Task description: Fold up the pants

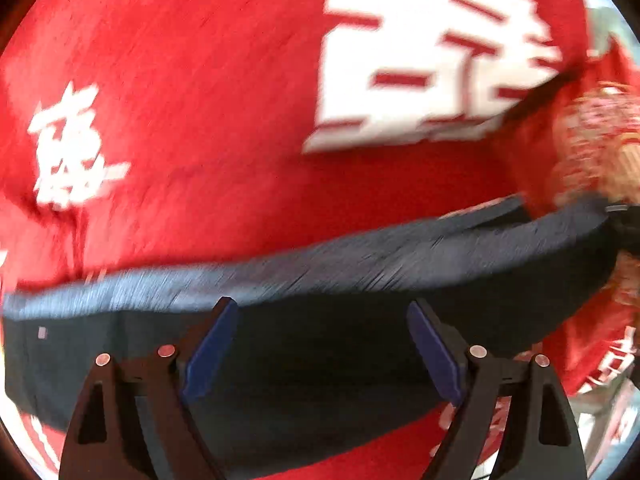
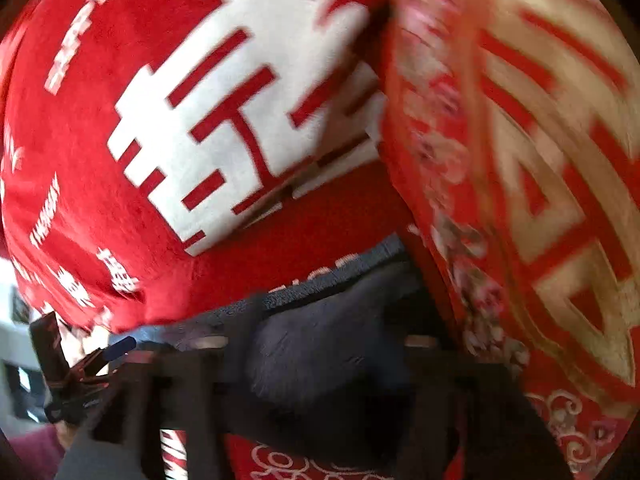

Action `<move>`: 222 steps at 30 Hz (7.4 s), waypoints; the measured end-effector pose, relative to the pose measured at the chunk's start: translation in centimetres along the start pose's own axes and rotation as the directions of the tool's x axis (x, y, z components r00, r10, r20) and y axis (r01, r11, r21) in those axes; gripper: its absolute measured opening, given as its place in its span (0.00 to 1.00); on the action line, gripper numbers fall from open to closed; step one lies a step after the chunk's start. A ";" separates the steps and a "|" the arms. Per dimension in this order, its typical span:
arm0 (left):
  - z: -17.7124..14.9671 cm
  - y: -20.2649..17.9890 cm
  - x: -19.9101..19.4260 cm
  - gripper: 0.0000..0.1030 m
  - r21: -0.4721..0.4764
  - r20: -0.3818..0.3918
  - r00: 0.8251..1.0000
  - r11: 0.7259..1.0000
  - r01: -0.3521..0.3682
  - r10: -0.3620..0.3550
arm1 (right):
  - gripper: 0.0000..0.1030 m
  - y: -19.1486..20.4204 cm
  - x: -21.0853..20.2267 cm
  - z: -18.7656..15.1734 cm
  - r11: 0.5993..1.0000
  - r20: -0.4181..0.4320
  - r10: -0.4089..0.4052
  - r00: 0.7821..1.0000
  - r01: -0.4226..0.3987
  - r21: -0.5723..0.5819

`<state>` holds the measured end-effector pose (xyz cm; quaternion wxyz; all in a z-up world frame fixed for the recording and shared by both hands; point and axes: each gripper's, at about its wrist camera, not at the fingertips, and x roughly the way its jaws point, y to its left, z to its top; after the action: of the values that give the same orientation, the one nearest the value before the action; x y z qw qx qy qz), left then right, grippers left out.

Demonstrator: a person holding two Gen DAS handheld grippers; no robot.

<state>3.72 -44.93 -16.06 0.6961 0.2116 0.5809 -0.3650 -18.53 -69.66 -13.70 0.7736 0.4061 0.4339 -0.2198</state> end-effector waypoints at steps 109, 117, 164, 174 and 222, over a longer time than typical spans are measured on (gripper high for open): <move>-11.4 31.6 -0.5 1.00 -0.224 -0.048 0.938 0.911 -0.345 0.343 | 0.59 23.8 16.2 -25.8 0.898 -0.365 0.433 0.824 -0.362 0.248; -13.7 33.9 1.7 1.00 -0.172 -0.017 0.966 0.951 -0.256 0.257 | 0.59 24.5 18.5 -26.8 0.875 -0.339 0.473 0.813 -0.388 0.291; -9.8 20.1 0.3 1.00 -0.128 -0.028 0.999 0.991 -0.044 0.041 | 0.08 23.0 16.8 -24.1 0.843 -0.220 0.498 0.839 -0.409 0.350; -12.3 19.0 2.4 1.00 -0.063 -0.080 0.994 0.995 -0.082 0.076 | 0.15 22.2 16.2 -25.3 0.928 -0.310 0.353 0.883 -0.289 0.234; -8.7 10.6 3.6 1.00 -0.133 -0.003 0.986 0.977 -0.165 0.166 | 0.78 11.4 11.1 -15.2 0.982 -0.062 -0.172 0.983 0.166 -0.085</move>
<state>6.18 -32.80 -22.96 0.7387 0.2109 0.5816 -0.2674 -12.25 -50.51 -22.63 0.7522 0.3443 0.5016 -0.2531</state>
